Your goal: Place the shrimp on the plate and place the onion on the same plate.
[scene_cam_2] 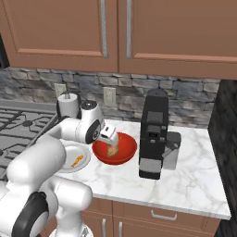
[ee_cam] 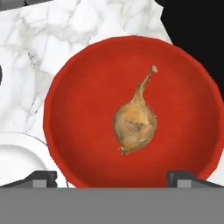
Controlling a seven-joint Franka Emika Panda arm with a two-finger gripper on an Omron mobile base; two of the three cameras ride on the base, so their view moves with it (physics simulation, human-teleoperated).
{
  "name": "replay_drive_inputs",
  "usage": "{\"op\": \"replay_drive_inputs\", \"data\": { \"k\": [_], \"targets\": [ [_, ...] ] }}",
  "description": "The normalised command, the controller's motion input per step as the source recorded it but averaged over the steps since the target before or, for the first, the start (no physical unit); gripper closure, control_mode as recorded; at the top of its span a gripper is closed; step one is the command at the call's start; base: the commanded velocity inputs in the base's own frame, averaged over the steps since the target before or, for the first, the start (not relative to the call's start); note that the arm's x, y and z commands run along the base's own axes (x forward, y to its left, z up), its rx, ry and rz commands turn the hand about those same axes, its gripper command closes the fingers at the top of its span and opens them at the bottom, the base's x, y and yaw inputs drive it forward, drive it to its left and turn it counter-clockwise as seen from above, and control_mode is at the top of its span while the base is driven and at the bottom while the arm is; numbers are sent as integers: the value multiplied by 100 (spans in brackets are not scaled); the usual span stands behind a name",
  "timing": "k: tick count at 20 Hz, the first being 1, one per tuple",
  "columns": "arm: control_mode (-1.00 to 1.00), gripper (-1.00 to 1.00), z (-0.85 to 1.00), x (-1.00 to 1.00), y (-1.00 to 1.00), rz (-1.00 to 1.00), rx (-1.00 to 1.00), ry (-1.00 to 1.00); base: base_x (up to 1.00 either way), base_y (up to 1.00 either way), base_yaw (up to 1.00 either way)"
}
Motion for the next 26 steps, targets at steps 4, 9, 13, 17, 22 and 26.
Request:
{"op": "replay_drive_inputs", "data": {
  "k": [4, 9, 13, 17, 22, 26],
  "targets": [
    [-100, -100, -2, 9, -52, -8, 4, 0, 0, 0, 0],
    [-100, -100, -13, 19, -17, -3, 4, 0, 0, 0, 0],
    [-100, -100, -20, 22, -1, -1, 2, 0, 0, 0, 0],
    [-100, -100, -31, 3, 0, -1, 1, 0, 0, 0, 0],
    [-100, -100, -34, 1, -1, 0, 1, 0, 0, 0, 0],
    [-100, -100, -31, 4, 0, -1, 0, 0, 0, 0, 0]
  ]
}}
